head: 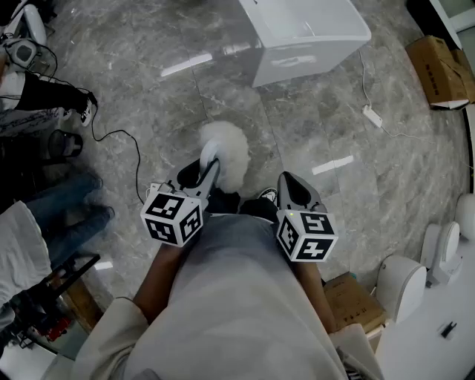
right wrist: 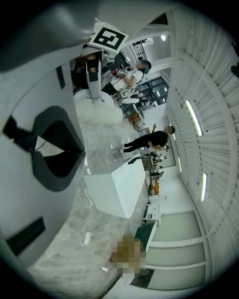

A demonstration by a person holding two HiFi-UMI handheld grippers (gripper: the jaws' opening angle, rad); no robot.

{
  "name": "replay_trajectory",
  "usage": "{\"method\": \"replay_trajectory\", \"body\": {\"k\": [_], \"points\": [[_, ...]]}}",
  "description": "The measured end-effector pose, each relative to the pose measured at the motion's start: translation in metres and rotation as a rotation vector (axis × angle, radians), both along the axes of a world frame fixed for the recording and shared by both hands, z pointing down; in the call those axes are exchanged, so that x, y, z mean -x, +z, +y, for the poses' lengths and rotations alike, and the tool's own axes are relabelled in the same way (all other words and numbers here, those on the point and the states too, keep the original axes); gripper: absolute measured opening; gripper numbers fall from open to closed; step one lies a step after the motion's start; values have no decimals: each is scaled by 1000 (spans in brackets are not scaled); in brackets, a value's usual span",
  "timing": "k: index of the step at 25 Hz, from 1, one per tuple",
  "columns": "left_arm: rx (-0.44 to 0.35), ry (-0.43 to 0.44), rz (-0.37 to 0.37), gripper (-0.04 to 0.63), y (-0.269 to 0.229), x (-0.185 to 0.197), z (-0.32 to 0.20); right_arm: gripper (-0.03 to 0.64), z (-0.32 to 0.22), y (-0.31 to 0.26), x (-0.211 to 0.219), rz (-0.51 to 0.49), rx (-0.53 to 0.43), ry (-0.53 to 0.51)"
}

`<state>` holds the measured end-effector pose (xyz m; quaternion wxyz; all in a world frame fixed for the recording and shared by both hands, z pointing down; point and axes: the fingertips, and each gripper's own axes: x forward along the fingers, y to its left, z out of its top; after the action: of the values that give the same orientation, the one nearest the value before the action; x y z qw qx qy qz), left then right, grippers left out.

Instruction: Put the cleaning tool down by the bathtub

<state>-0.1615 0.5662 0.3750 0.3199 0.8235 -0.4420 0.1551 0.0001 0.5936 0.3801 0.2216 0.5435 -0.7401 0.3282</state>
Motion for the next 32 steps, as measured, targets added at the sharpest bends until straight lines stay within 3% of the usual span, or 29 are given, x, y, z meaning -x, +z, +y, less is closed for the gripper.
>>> {"method": "replay_trajectory", "body": {"k": [7, 10, 19, 32], "points": [[-6, -40, -10, 86, 6, 24, -16, 11, -6, 4, 4, 2, 7, 46], [-24, -50, -6, 85, 3, 32, -21, 12, -12, -4, 2, -35, -31, 95], [-28, -34, 3, 85, 3, 41, -25, 12, -22, -22, 2, 10, -108, 126], [-33, -60, 10, 85, -2, 41, -57, 12, -62, -14, 20, -55, -80, 47]]}}
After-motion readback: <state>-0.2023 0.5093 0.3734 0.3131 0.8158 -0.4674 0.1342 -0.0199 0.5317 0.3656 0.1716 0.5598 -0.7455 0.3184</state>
